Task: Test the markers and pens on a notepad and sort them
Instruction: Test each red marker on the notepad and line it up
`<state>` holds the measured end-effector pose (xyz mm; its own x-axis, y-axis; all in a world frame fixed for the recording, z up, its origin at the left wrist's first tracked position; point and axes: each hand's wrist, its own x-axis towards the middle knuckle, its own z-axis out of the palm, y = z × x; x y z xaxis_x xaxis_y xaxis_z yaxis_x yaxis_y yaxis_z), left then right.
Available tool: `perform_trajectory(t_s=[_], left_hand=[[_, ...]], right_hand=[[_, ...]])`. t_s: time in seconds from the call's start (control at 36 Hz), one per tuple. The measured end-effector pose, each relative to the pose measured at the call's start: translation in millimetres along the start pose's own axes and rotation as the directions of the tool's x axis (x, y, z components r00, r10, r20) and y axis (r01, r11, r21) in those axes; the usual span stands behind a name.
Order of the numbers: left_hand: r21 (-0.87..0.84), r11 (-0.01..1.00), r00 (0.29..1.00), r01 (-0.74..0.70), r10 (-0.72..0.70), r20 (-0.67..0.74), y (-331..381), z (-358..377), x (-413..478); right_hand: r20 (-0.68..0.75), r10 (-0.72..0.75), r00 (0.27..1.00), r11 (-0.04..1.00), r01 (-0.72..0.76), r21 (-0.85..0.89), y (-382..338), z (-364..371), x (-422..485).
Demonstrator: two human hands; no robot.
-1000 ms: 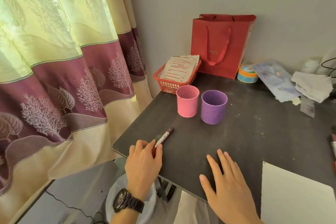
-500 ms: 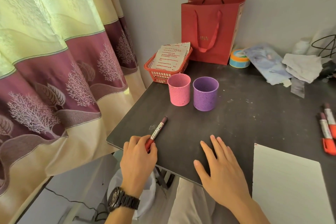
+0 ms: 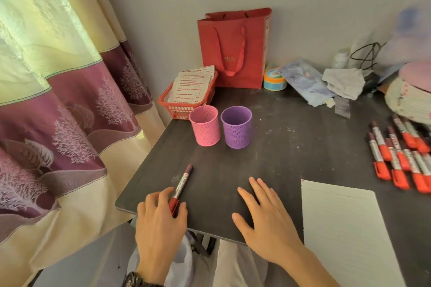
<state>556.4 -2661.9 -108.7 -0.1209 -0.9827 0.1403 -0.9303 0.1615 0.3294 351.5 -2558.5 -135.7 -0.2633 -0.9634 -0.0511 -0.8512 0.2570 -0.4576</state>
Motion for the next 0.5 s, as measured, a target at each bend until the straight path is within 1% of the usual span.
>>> perform_trajectory(t_s=[0.06, 0.08, 0.11, 0.14, 0.19, 0.22, 0.28, 0.31, 0.36, 0.44, 0.5], left_hand=[[0.030, 0.999, 0.999, -0.041, 0.041, 0.014, 10.6, -2.1, 0.6], [0.044, 0.997, 0.997, -0.066, 0.065, 0.028, 18.0, -2.5, 1.0], [0.057, 0.993, 0.994, -0.104, 0.102, 0.048, 25.7, -1.9, 1.4], [0.072, 0.985, 0.986, -0.154, 0.149, 0.075, 34.2, -1.2, 0.7], [0.102, 0.955, 0.954, -0.279, 0.264, 0.141, 54.3, 1.4, -2.6], [0.082, 0.933, 0.929, -0.352, 0.336, 0.157, 64.4, 5.0, -4.6], [-0.018, 0.869, 0.858, -0.494, 0.491, 0.153, 85.3, 16.2, -9.6], [-0.039, 0.838, 0.819, -0.545, 0.542, 0.190, 98.3, 20.2, -12.8], [-0.018, 0.782, 0.749, -0.623, 0.602, 0.277, 122.6, 33.3, -16.0], [-0.093, 0.765, 0.705, -0.638, 0.628, 0.329, 161.7, 51.6, -7.4], [-0.168, 0.758, 0.668, -0.631, 0.640, 0.378, 191.3, 57.6, -3.3]], right_hand=[[0.043, 0.004, 0.999, 0.981, -0.013, 0.191, 3.2, -13.1, -2.1], [0.037, 0.014, 0.999, 0.950, -0.025, 0.310, 6.2, -22.0, -4.8], [0.008, 0.028, 1.000, 0.914, -0.029, 0.405, 10.2, -31.5, -8.9], [-0.041, 0.052, 0.998, 0.888, -0.027, 0.460, 16.0, -40.7, -13.8], [-0.151, 0.117, 0.982, 0.865, -0.026, 0.502, 32.2, -58.0, -25.7], [-0.206, 0.150, 0.967, 0.859, -0.025, 0.511, 42.2, -66.7, -32.7], [-0.314, 0.211, 0.926, 0.857, -0.021, 0.515, 66.5, -83.4, -48.0], [-0.353, 0.242, 0.904, 0.865, -0.036, 0.500, 80.7, -90.4, -56.6], [-0.382, 0.298, 0.875, 0.897, -0.120, 0.426, 111.2, -101.5, -73.0], [-0.346, 0.375, 0.860, 0.917, -0.289, 0.274, 155.7, -109.2, -95.0], [-0.326, 0.411, 0.851, 0.911, -0.371, 0.180, 177.2, -107.5, -108.6]])
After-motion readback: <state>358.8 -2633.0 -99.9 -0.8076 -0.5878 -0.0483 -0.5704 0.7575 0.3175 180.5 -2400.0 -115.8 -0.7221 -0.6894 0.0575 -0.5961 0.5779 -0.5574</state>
